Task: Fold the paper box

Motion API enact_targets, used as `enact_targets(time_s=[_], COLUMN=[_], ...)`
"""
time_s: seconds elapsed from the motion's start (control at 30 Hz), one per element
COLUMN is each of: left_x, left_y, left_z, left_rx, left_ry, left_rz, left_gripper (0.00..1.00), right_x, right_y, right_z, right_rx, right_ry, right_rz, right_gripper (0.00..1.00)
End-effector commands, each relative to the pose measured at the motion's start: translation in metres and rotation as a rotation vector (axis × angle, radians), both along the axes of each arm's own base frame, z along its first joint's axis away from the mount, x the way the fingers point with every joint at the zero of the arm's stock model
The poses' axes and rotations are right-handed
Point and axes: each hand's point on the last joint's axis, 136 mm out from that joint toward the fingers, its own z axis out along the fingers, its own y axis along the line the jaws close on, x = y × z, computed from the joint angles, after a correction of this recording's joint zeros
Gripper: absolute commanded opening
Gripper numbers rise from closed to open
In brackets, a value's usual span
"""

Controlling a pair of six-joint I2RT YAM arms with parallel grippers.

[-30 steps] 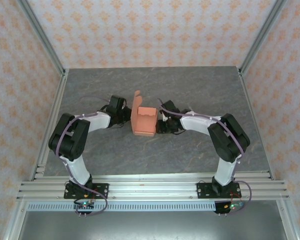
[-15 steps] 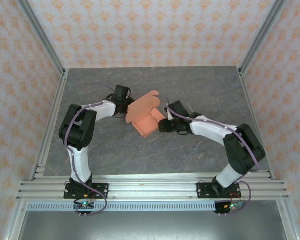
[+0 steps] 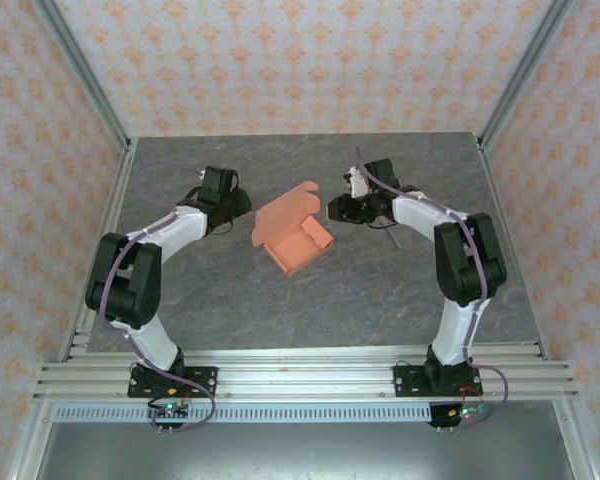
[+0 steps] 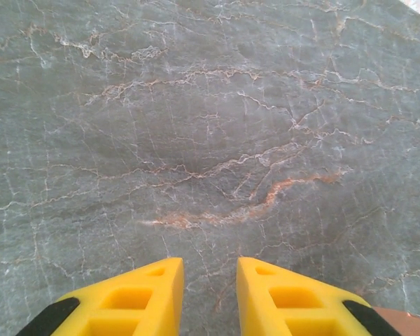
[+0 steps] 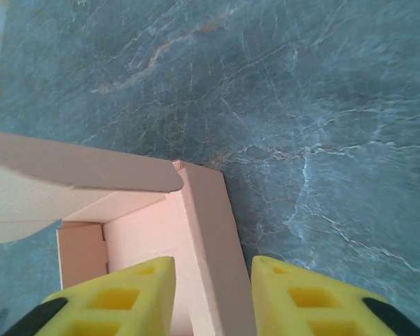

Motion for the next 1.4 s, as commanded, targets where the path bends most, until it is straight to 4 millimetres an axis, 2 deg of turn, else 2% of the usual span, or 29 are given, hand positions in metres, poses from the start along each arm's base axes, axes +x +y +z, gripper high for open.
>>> enact_targets(time_s=[0.0, 0.33, 0.63, 1.0, 1.37], left_x=[-0.010, -0.014, -0.017, -0.020, -0.022], left_y=[0.010, 0.011, 0.012, 0.013, 0.012], left_z=[0.005, 0.027, 0.028, 0.028, 0.025], left_rx=[0.047, 0.065, 0.075, 0.078, 0.080], left_ry=[0.000, -0.039, -0.036, -0.036, -0.031], left_rz=[0.010, -0.009, -0.016, -0.019, -0.027], left_gripper=[0.27, 0.27, 0.27, 0.27, 0.26], right_x=[-0.012, -0.016, -0.022, -0.025, -0.030], right_y=[0.012, 0.024, 0.027, 0.028, 0.019], right_z=[0.001, -0.019, -0.024, -0.034, -0.047], right_rx=[0.093, 0.146, 0.140, 0.119, -0.036], right_ry=[0.077, 0.177, 0.197, 0.208, 0.186], right_rz=[0.104, 0.146, 0.158, 0.160, 0.126], right_gripper=[0.32, 0.29, 0.28, 0.19, 0.20])
